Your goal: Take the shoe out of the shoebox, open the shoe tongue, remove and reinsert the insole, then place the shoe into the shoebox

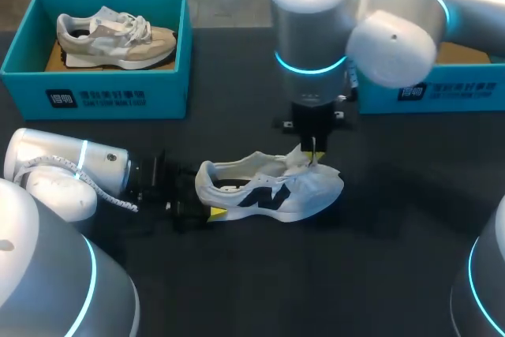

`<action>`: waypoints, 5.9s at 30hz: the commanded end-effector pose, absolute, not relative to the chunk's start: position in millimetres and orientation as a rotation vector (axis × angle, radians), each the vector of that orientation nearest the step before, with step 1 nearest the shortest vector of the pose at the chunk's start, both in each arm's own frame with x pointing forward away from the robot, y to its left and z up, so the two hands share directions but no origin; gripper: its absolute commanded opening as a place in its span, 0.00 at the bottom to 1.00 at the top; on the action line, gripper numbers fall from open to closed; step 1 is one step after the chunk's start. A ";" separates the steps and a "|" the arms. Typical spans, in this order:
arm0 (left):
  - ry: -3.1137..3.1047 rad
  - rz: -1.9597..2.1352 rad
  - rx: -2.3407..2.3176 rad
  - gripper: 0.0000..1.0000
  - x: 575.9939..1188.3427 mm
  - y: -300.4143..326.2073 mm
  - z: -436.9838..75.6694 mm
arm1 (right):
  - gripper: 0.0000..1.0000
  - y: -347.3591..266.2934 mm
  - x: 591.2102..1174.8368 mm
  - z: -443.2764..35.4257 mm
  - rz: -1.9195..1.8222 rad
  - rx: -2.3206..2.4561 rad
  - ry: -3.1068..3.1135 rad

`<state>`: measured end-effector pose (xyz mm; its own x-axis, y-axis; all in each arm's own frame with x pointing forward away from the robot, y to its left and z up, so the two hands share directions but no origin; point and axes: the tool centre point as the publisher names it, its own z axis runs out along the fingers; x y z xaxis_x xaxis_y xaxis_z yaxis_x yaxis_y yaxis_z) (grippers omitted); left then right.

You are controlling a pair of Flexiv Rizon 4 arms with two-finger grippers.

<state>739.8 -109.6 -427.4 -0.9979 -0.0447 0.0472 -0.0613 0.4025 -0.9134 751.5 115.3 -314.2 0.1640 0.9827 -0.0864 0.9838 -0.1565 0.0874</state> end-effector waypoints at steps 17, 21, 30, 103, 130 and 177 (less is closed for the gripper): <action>-2.619 1.702 0.099 0.00 741.2 -110.4 -432.2 | 0.00 66.0 754.4 -364.8 0.071 2.395 1.999; -2.619 1.702 0.099 0.00 741.2 -110.4 -432.2 | 0.00 63.1 754.5 -371.5 0.064 2.394 1.996; -2.619 1.702 0.099 0.00 741.2 -110.4 -432.2 | 0.38 62.6 753.4 -376.0 0.047 2.397 1.973; -2.619 1.702 0.099 0.00 741.2 -110.4 -432.2 | 0.00 204.7 749.6 -208.1 0.092 0.534 2.829; -2.619 1.702 0.099 0.00 741.2 -110.4 -432.2 | 0.00 212.0 747.3 -288.2 -0.010 0.293 2.921; -2.619 1.702 0.099 0.00 741.2 -110.4 -432.2 | 0.00 218.9 756.6 -379.6 -0.101 -0.027 3.076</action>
